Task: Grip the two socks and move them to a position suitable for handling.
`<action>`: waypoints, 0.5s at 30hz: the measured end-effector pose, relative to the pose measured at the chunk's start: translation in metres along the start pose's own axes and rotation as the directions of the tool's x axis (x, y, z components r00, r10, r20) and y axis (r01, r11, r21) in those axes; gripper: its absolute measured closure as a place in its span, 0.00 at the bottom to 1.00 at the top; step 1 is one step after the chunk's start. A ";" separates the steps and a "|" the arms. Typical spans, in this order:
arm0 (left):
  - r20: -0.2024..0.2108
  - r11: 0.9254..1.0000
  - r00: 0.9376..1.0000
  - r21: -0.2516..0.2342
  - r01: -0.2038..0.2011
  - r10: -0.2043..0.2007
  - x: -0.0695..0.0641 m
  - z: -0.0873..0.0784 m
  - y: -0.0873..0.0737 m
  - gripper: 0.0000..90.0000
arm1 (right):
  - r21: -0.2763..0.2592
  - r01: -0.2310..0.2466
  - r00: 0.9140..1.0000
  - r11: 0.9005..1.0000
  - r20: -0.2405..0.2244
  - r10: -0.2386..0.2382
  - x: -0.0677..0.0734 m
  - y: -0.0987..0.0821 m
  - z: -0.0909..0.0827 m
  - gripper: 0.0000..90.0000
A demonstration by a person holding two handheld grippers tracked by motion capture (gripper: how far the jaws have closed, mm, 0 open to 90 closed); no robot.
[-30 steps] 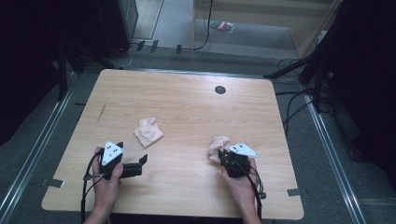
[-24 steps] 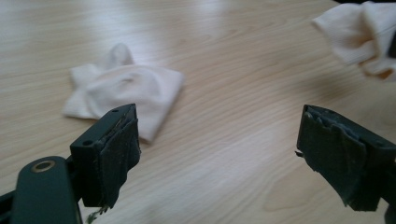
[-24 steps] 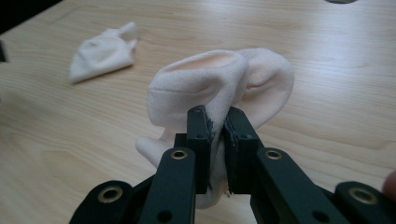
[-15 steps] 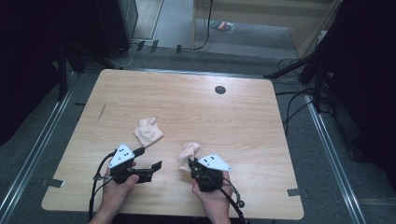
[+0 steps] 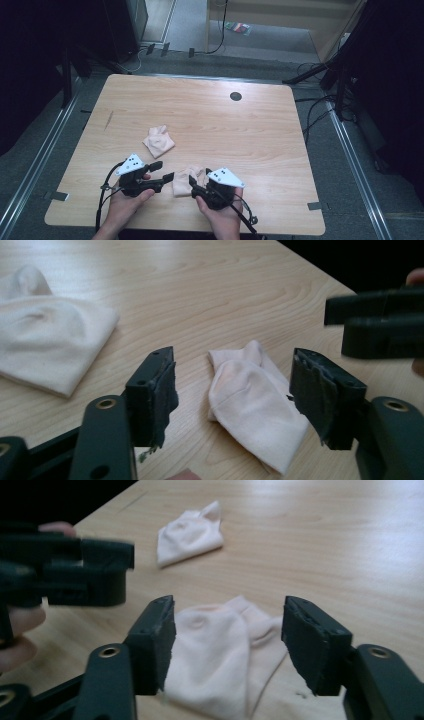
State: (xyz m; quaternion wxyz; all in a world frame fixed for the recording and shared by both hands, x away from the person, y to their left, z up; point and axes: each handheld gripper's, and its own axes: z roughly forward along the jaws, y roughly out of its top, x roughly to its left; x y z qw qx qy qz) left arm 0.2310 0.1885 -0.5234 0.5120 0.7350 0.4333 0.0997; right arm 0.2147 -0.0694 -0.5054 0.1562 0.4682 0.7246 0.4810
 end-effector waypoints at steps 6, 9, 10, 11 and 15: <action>-0.012 0.998 1.000 0.050 0.024 -0.023 0.000 0.014 0.000 0.51 | 0.041 0.063 0.998 0.997 -0.014 -0.062 -0.026 0.014 0.015 0.66; -0.015 0.995 0.999 0.087 0.047 -0.046 0.003 0.027 -0.001 0.57 | 0.099 0.058 0.998 0.993 -0.030 -0.055 -0.038 0.013 0.034 0.69; -0.015 0.995 0.999 0.087 0.047 -0.046 0.003 0.027 -0.001 0.59 | 0.099 0.058 0.998 0.993 -0.030 -0.055 -0.038 0.013 0.034 0.69; -0.011 0.992 0.998 0.115 0.056 -0.055 0.004 0.034 -0.002 0.61 | 0.130 0.065 0.997 0.989 -0.047 -0.060 -0.042 0.012 0.044 0.69; -0.002 0.988 0.998 0.140 0.065 -0.065 0.003 0.041 -0.004 0.65 | 0.180 0.069 0.996 0.981 -0.067 -0.058 -0.043 0.007 0.056 0.69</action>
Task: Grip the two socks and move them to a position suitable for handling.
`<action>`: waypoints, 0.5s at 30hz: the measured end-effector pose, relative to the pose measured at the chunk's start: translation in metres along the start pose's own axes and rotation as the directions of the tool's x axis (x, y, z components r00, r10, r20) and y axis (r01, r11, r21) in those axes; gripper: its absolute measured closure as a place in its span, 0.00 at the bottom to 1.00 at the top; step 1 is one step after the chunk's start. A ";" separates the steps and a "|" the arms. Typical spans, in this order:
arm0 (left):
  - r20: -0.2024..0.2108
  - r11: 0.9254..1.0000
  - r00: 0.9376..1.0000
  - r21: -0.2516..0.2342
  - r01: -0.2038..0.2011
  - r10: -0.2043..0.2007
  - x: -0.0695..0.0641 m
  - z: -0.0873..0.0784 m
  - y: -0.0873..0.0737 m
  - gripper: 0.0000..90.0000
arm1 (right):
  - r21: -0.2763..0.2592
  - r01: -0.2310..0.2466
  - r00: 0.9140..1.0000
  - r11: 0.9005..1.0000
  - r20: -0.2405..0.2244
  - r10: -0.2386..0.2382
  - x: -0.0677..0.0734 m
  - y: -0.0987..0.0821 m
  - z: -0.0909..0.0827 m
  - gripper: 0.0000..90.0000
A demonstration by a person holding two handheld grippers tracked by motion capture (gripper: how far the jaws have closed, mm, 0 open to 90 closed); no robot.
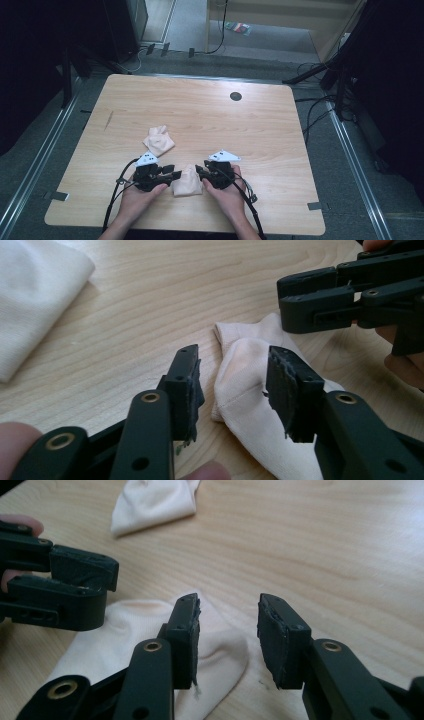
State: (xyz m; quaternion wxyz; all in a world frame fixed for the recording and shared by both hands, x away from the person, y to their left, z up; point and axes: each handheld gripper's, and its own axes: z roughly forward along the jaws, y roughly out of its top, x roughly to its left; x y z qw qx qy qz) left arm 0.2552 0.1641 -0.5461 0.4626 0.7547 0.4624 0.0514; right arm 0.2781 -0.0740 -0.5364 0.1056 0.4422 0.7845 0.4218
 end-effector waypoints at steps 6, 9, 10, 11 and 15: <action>0.001 0.998 0.999 0.048 -0.048 0.048 -0.005 0.007 0.000 0.74 | 0.038 0.041 0.999 0.998 0.032 -0.042 0.004 -0.007 0.007 0.70; 0.006 0.994 0.996 0.068 -0.084 0.084 -0.009 0.008 -0.001 0.82 | 0.030 0.061 0.996 0.998 0.057 -0.063 0.006 -0.010 0.008 0.78; 0.006 0.994 0.996 0.068 -0.084 0.084 -0.009 0.008 -0.001 0.88 | 0.029 0.070 0.995 0.997 0.064 -0.072 0.007 -0.011 0.008 0.83; 0.006 0.994 0.996 0.064 -0.090 0.090 -0.010 0.008 -0.002 0.88 | 0.029 0.070 0.995 0.997 0.064 -0.072 0.007 -0.011 0.008 0.83; -0.003 0.991 0.992 0.048 -0.122 0.122 -0.010 0.005 -0.001 0.98 | 0.018 0.079 0.995 0.997 0.052 -0.079 0.008 -0.014 0.006 0.99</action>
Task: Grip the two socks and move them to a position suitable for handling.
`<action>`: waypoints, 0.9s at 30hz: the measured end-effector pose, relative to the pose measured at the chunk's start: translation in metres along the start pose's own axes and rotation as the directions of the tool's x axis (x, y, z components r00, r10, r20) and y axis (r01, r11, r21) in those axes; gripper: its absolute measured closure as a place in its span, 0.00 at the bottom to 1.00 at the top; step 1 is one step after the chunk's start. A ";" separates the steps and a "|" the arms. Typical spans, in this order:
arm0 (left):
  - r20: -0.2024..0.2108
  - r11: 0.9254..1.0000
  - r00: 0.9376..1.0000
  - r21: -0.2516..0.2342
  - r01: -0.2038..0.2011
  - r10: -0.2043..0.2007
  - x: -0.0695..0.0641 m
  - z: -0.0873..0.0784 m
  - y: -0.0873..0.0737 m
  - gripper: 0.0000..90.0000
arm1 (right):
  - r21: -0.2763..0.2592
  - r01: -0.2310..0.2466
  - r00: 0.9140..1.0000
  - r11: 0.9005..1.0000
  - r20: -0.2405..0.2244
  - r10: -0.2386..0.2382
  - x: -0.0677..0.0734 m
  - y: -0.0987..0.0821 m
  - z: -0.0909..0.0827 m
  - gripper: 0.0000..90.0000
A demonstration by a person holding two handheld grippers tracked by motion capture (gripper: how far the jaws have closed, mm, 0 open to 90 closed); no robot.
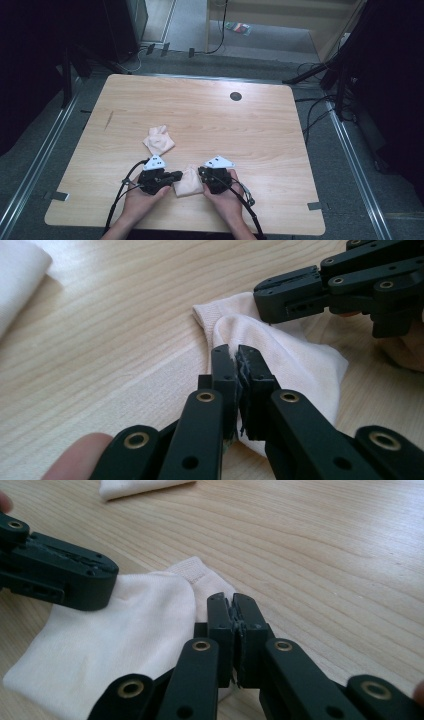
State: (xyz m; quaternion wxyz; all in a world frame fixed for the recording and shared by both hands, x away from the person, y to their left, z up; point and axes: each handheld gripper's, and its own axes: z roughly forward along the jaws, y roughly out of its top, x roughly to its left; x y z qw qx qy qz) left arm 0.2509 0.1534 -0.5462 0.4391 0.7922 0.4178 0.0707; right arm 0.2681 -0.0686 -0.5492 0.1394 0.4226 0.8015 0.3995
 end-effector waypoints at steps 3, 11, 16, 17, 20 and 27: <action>-0.029 0.999 0.999 -0.044 -0.022 0.020 0.001 -0.011 0.002 0.98 | -0.036 -0.038 0.999 0.999 0.007 0.038 -0.004 0.001 -0.007 0.99; -0.089 0.988 0.995 -0.144 -0.057 0.045 0.009 -0.041 0.005 0.98 | -0.187 -0.138 0.988 0.973 0.041 0.148 -0.017 0.006 -0.041 1.00; -0.086 0.989 0.994 -0.129 -0.075 0.065 0.009 -0.041 -0.001 0.98 | -0.239 -0.138 0.985 0.961 0.068 0.158 -0.011 -0.004 -0.056 1.00; -0.082 0.990 0.994 -0.115 -0.077 0.067 0.009 -0.039 -0.003 0.98 | -0.242 -0.137 0.984 0.961 0.074 0.159 -0.009 -0.007 -0.057 1.00; -0.093 0.994 0.993 -0.074 -0.086 0.079 0.008 -0.037 -0.009 0.94 | -0.226 -0.147 0.983 0.963 0.077 0.168 -0.003 -0.016 -0.059 0.99; -0.105 0.997 0.994 -0.073 0.015 -0.023 0.020 -0.043 -0.015 0.77 | -0.155 -0.204 0.974 0.967 0.068 0.217 0.000 -0.035 -0.067 0.81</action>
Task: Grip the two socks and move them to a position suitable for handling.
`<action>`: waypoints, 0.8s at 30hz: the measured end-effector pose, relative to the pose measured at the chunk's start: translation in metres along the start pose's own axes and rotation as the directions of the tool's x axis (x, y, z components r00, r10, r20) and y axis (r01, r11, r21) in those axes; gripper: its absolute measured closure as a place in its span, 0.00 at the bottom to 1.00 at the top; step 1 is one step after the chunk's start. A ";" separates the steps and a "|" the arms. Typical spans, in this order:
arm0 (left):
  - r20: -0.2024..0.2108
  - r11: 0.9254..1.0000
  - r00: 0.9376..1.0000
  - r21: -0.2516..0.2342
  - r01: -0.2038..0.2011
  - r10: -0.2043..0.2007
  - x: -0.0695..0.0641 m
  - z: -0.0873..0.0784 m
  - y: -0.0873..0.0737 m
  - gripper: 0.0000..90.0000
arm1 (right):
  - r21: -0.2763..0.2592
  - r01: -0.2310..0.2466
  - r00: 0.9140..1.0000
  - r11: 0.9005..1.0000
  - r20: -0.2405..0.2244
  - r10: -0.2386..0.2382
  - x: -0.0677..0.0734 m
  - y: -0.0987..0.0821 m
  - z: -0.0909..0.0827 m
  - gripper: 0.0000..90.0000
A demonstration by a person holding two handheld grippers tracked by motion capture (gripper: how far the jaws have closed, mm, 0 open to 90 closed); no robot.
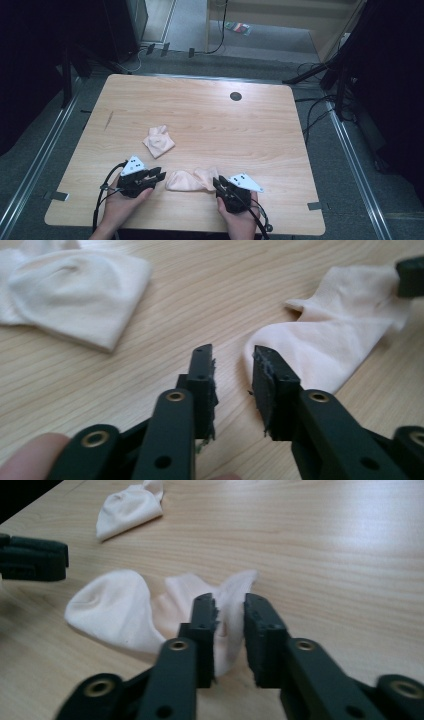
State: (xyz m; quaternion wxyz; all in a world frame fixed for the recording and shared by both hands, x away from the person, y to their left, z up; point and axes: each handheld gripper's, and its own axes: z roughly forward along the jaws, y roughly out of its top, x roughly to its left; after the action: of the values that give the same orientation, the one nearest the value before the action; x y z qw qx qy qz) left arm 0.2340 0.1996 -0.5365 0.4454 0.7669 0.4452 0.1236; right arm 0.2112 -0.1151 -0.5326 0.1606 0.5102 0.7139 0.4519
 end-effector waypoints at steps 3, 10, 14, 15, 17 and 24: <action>0.045 0.999 0.998 -0.023 0.040 -0.039 0.000 0.000 0.004 0.70 | -0.032 -0.001 1.000 0.999 0.007 0.002 -0.004 0.003 -0.008 0.75; 0.060 0.999 0.997 0.017 0.047 -0.048 -0.009 0.019 0.010 0.57 | 0.007 0.120 0.992 0.993 -0.045 -0.119 -0.013 0.032 0.017 0.65; 0.063 0.998 0.997 0.047 0.032 -0.035 -0.015 0.028 0.009 0.57 | 0.102 0.244 0.964 0.964 -0.133 -0.229 -0.012 0.035 0.048 0.60; 0.062 0.998 0.998 0.052 0.024 -0.027 -0.016 0.030 0.008 0.58 | 0.115 0.263 0.959 0.958 -0.142 -0.246 -0.011 0.034 0.053 0.59; 0.034 0.999 0.999 0.046 -0.010 0.008 -0.019 0.032 0.006 0.62 | 0.152 0.292 0.953 0.944 -0.128 -0.274 -0.010 0.030 0.060 0.55; -0.007 0.994 0.998 0.097 -0.058 0.059 -0.025 0.038 0.004 0.77 | 0.138 0.350 0.936 0.927 -0.084 -0.341 -0.006 0.021 0.058 0.60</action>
State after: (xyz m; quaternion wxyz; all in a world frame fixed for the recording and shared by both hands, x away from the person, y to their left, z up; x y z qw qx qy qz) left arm 0.2439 0.1568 -0.5502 0.4016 0.7998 0.4300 0.1185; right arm 0.2654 -0.0911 -0.5483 0.1778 0.3739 0.8289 0.3761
